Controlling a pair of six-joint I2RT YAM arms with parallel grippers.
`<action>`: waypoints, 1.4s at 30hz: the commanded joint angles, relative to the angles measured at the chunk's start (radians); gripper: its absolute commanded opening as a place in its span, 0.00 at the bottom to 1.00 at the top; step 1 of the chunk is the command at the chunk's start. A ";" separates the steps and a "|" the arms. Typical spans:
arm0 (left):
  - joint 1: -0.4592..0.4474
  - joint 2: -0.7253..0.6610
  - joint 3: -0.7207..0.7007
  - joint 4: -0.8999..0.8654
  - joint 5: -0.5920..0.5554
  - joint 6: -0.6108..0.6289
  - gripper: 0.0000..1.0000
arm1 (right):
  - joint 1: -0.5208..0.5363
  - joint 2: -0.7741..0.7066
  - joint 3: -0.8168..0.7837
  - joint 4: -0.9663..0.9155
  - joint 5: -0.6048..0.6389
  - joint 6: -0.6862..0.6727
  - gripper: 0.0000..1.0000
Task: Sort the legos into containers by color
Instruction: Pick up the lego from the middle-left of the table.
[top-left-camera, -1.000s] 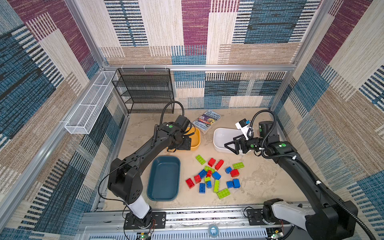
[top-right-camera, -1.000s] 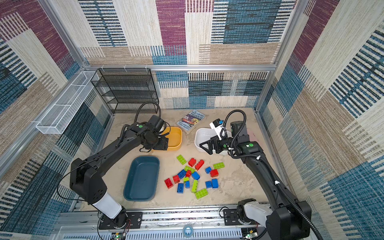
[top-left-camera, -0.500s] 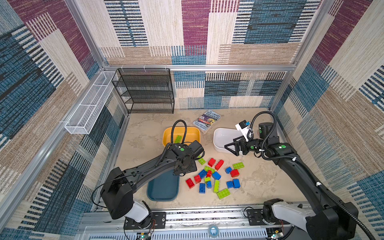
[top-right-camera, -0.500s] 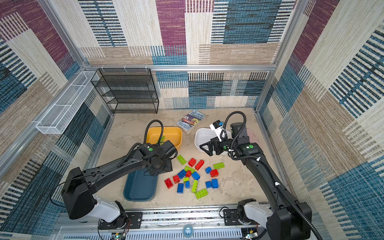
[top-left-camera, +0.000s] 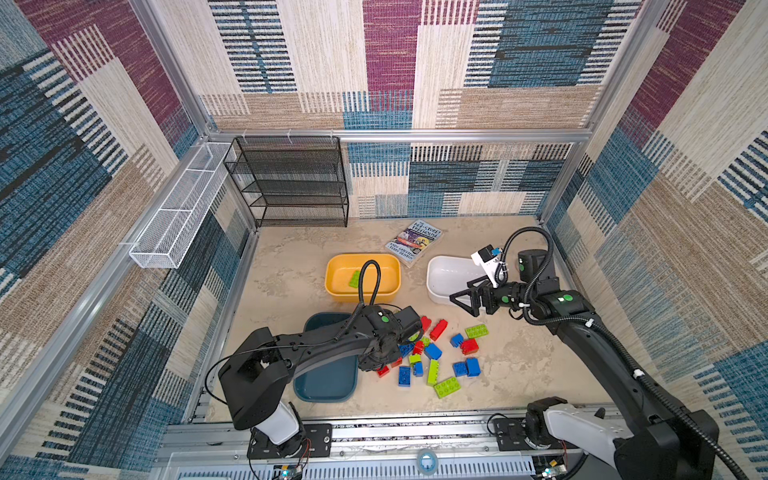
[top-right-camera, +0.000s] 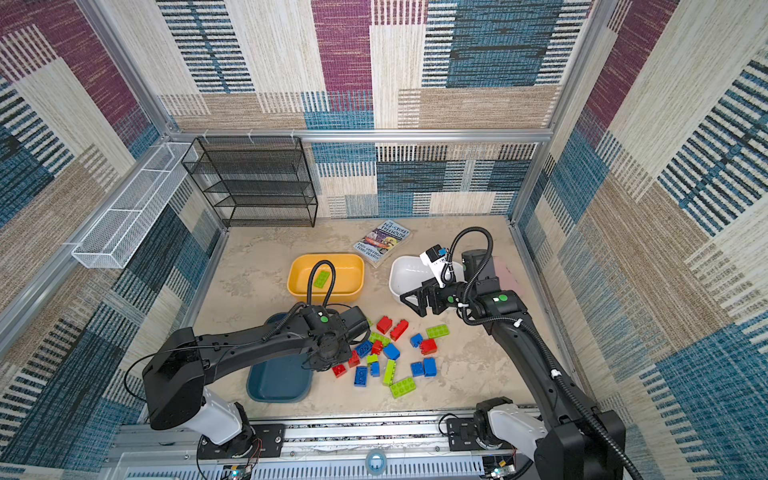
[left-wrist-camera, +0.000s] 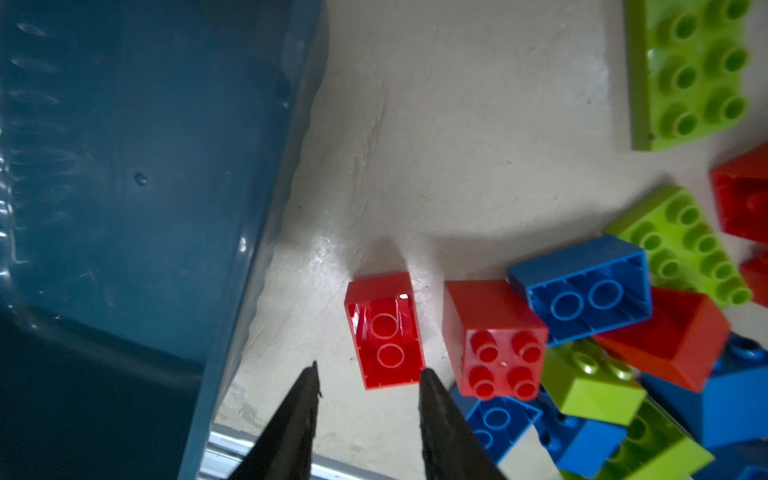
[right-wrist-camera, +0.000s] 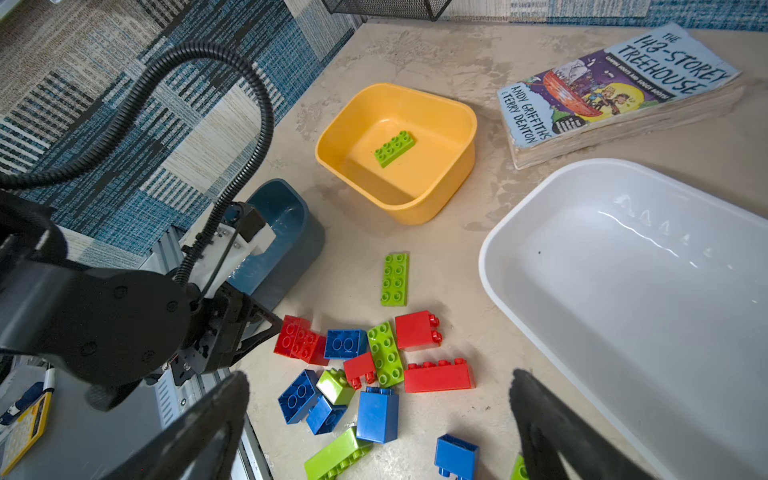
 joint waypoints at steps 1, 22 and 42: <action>-0.004 0.012 -0.016 0.049 -0.003 -0.032 0.44 | 0.002 -0.008 -0.003 0.012 0.009 -0.011 0.99; -0.003 0.097 -0.076 0.174 0.030 -0.048 0.43 | 0.002 -0.016 -0.022 0.009 0.007 -0.011 0.99; 0.212 -0.274 0.078 -0.202 -0.076 0.455 0.25 | 0.003 -0.012 -0.008 0.064 -0.065 0.023 0.99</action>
